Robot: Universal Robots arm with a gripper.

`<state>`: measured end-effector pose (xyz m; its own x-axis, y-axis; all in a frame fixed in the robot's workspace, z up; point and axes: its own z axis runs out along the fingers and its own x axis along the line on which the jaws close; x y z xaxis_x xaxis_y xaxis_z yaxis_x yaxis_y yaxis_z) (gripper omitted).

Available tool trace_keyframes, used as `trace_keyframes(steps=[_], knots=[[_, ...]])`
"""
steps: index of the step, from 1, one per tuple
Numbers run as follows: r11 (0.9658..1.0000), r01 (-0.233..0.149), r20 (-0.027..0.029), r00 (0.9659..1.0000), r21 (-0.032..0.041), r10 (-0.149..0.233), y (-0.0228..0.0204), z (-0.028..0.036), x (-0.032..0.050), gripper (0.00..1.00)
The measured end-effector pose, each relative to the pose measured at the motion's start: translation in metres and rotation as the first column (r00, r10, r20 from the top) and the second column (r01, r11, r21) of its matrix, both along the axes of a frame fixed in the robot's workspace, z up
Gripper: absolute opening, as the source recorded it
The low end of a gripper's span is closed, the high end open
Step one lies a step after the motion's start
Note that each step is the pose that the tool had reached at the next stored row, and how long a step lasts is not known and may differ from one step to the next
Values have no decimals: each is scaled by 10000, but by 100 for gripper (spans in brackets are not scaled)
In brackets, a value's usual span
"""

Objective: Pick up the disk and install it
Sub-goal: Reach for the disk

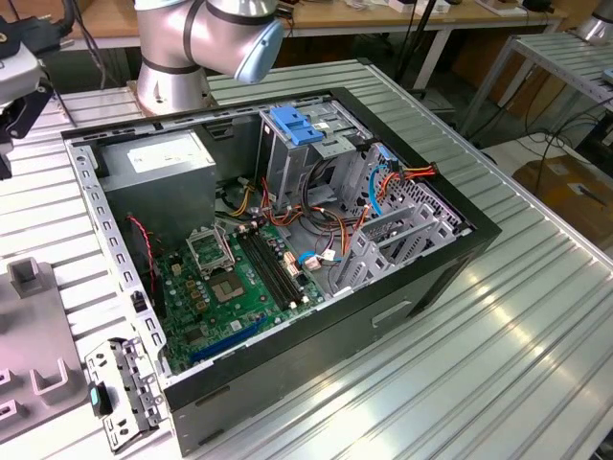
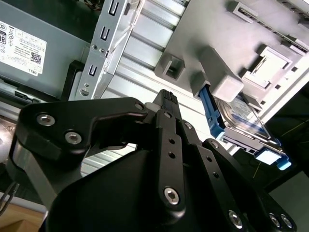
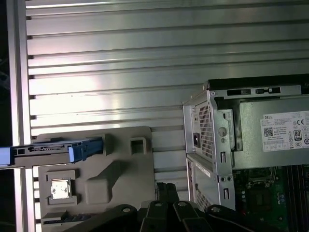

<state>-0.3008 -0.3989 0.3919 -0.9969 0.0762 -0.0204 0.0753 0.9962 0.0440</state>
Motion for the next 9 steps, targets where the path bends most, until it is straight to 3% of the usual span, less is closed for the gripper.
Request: trace_keyframes(steps=[9], knots=[[10000,1,0,10000,0,-1,0,-2,-178,11]])
